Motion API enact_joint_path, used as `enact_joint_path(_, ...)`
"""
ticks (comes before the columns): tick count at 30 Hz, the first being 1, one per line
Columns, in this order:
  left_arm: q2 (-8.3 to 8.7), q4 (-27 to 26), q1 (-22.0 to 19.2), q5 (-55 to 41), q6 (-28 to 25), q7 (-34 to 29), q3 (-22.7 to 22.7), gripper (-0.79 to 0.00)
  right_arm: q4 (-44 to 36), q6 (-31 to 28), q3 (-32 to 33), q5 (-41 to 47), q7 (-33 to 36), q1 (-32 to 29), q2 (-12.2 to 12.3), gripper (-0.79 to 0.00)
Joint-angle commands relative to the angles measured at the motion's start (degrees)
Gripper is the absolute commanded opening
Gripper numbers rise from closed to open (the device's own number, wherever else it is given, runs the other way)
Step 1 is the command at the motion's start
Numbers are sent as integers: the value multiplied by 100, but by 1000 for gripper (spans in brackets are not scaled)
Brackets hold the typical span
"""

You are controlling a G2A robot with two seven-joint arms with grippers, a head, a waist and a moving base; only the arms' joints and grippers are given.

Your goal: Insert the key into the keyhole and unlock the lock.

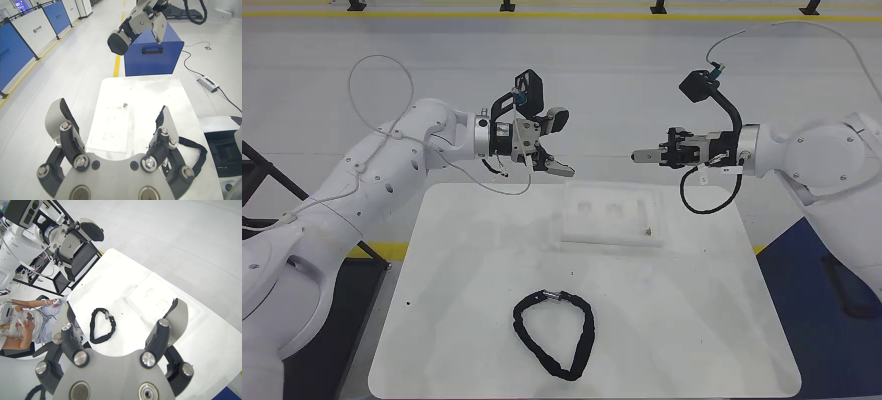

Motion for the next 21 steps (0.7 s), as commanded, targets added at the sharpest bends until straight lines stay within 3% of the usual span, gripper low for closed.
enact_joint_path(1, 0, 0, 0, 0, 0, 0, 0, 0, 0, 0, 0, 0, 0, 0, 0, 0)
enact_joint_path(11, 0, 0, 0, 0, 0, 0, 0, 0, 500, 154, -59, -12, -148, -333, -38, 0)
enact_joint_path(17, 0, 0, 0, 0, 0, 0, 0, 0, 975, 385, -423, -65, -155, -401, -240, 0)
enact_joint_path(21, 0, 0, 0, 0, 0, 0, 0, 0, 1319, 873, -775, -242, -232, -348, -451, 0)
